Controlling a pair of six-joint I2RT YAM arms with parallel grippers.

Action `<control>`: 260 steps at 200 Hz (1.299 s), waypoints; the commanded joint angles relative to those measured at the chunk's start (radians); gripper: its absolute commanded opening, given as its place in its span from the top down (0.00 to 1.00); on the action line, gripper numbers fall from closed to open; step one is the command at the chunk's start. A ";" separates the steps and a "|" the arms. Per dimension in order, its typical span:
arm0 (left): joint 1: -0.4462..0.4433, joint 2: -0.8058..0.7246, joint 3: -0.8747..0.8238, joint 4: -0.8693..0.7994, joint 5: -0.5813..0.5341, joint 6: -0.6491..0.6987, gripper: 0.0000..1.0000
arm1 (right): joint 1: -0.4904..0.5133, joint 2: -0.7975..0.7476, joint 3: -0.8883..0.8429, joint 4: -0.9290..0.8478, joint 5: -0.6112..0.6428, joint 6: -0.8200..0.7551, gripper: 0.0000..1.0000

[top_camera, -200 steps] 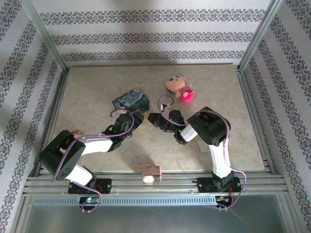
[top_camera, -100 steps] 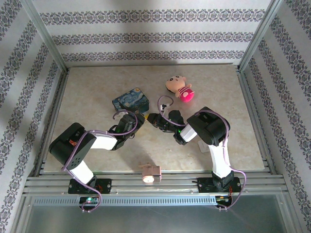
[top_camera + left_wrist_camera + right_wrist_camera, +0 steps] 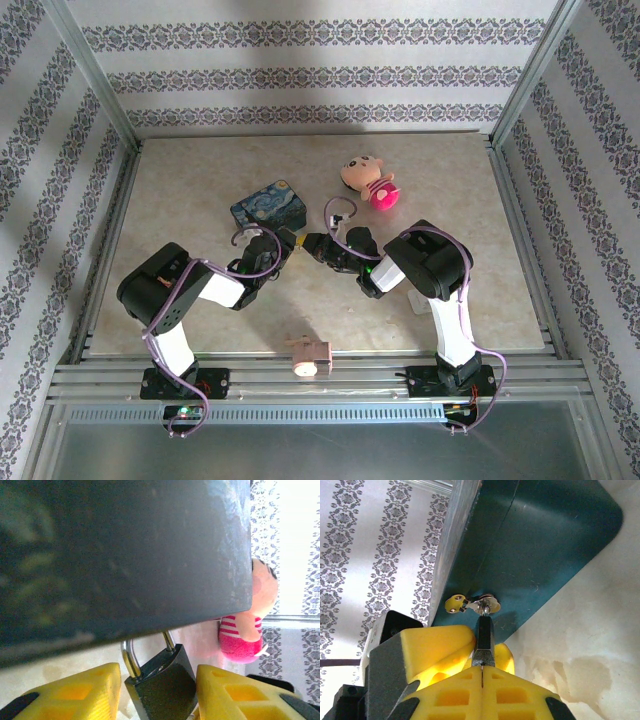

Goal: Unlock a padlock with a key

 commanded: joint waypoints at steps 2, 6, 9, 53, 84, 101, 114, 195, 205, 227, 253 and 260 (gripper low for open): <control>0.016 0.007 -0.014 0.048 -0.018 -0.012 0.63 | 0.010 0.007 0.017 0.061 -0.007 0.010 1.00; 0.016 0.006 -0.015 0.048 -0.019 -0.012 0.64 | 0.010 0.007 0.017 0.061 -0.006 0.010 1.00; 0.017 0.005 -0.016 0.046 -0.020 -0.012 0.66 | 0.010 0.007 0.017 0.062 -0.006 0.010 1.00; 0.024 -0.004 -0.014 0.029 -0.004 0.000 0.84 | 0.009 0.012 0.024 0.062 -0.007 0.013 1.00; 0.025 -0.005 -0.010 0.027 0.020 0.006 0.98 | 0.011 0.012 0.035 0.062 -0.010 0.014 1.00; 0.024 -0.011 -0.004 0.016 0.039 0.018 1.00 | 0.010 0.004 0.036 0.059 -0.015 0.009 1.00; 0.024 -0.022 0.009 -0.013 0.061 0.030 1.00 | 0.006 -0.010 0.027 0.048 -0.017 -0.007 0.96; 0.021 -0.156 0.135 -0.489 0.149 0.132 1.00 | -0.011 -0.202 -0.123 -0.210 0.043 -0.186 0.78; 0.020 -0.170 0.151 -0.548 0.154 0.148 1.00 | -0.010 -0.232 -0.136 -0.257 0.055 -0.217 0.78; 0.021 -0.192 0.161 -0.603 0.168 0.161 1.00 | 0.001 -0.312 -0.149 -0.402 0.091 -0.306 0.77; 0.019 -0.201 0.176 -0.654 0.210 0.160 1.00 | 0.075 -0.452 -0.103 -0.743 0.240 -0.498 0.78; 0.019 -0.203 0.180 -0.672 0.219 0.161 1.00 | 0.102 -0.487 -0.080 -0.830 0.294 -0.547 0.79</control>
